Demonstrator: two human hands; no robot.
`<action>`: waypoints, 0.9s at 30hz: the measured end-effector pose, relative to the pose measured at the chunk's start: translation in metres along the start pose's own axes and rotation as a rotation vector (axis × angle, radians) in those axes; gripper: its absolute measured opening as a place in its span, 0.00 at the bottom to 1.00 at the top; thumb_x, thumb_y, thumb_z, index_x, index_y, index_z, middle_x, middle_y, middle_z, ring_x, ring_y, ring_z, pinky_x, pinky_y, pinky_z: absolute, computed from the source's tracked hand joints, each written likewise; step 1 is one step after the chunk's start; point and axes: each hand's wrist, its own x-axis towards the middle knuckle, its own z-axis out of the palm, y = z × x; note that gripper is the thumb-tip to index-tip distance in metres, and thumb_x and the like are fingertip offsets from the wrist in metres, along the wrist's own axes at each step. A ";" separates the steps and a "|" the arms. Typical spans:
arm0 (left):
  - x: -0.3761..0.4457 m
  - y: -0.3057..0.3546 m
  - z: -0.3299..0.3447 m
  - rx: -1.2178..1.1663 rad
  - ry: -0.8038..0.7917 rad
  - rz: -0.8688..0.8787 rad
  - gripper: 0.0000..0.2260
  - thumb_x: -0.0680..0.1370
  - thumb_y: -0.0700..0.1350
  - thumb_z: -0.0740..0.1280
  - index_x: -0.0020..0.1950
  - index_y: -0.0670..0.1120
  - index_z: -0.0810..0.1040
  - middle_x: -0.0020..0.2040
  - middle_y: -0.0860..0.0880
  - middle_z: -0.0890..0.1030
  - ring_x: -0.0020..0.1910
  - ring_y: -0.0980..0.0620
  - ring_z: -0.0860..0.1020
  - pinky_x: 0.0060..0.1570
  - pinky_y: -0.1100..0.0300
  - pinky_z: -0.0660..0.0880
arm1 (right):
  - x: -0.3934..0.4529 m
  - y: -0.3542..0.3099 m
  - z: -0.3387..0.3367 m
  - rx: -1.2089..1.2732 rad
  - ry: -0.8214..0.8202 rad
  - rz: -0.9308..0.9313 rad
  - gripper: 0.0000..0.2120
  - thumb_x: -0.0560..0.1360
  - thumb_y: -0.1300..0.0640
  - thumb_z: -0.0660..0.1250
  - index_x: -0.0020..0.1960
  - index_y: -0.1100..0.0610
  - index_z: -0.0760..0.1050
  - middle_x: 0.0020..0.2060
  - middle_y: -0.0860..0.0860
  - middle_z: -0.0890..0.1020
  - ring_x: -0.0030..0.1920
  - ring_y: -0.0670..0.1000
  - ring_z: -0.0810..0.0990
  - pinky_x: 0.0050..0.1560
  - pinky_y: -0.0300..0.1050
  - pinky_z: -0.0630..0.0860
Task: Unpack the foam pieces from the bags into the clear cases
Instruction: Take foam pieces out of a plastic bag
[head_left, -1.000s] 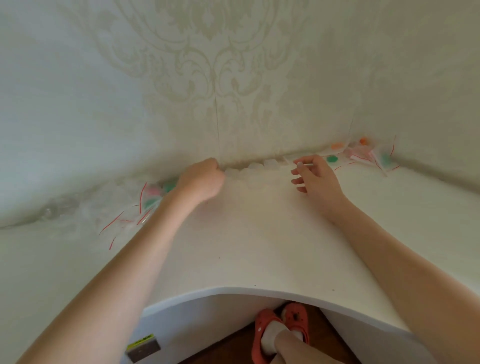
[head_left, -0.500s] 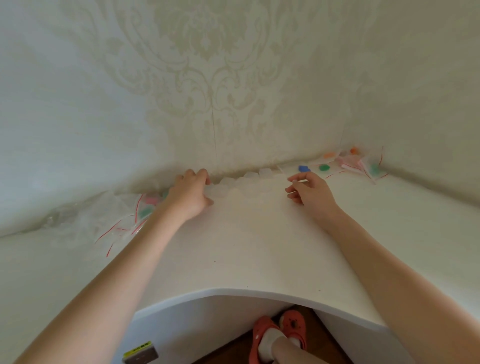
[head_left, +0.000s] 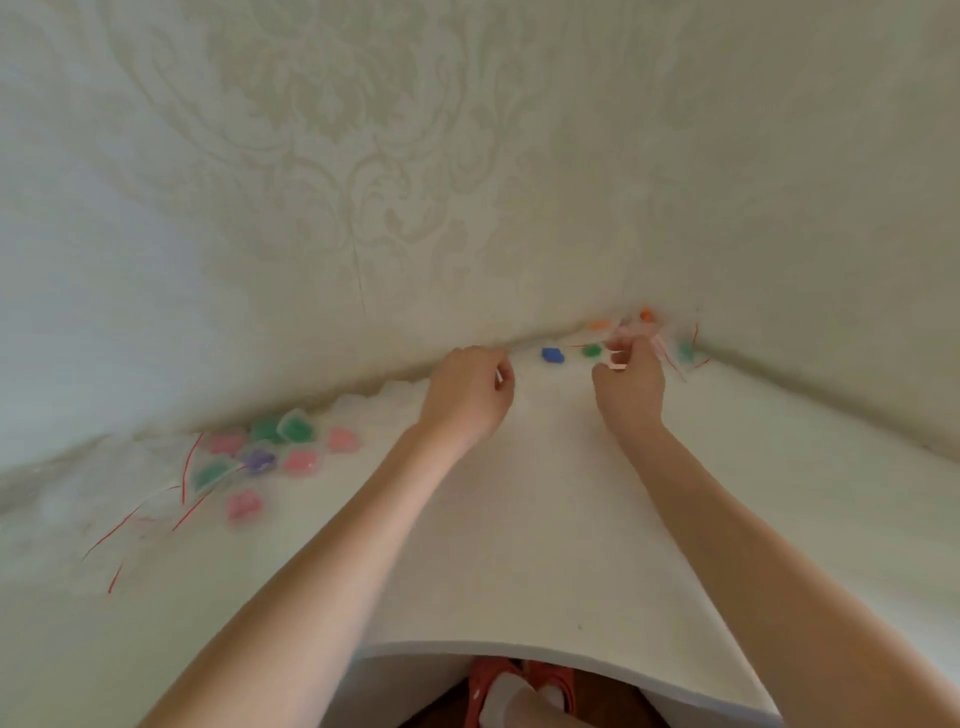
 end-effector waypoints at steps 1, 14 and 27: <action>0.004 0.013 0.010 -0.044 0.001 0.014 0.06 0.75 0.40 0.62 0.46 0.45 0.79 0.46 0.48 0.81 0.49 0.47 0.76 0.47 0.56 0.71 | 0.012 0.005 -0.006 -0.106 0.083 -0.014 0.15 0.73 0.66 0.63 0.59 0.59 0.70 0.56 0.56 0.75 0.58 0.57 0.73 0.53 0.43 0.67; 0.010 0.043 0.084 -0.401 -0.153 0.138 0.06 0.76 0.40 0.64 0.53 0.45 0.76 0.40 0.52 0.74 0.39 0.56 0.70 0.43 0.66 0.68 | 0.079 0.058 -0.024 -0.312 0.250 -0.096 0.10 0.77 0.62 0.58 0.51 0.62 0.78 0.46 0.59 0.82 0.47 0.59 0.78 0.44 0.46 0.69; 0.008 0.030 0.013 -1.684 -0.285 -0.769 0.11 0.74 0.50 0.70 0.46 0.44 0.75 0.44 0.45 0.77 0.47 0.47 0.78 0.55 0.52 0.75 | -0.016 -0.032 -0.028 0.859 -0.686 0.252 0.05 0.75 0.57 0.65 0.42 0.54 0.78 0.35 0.46 0.81 0.33 0.44 0.78 0.36 0.34 0.75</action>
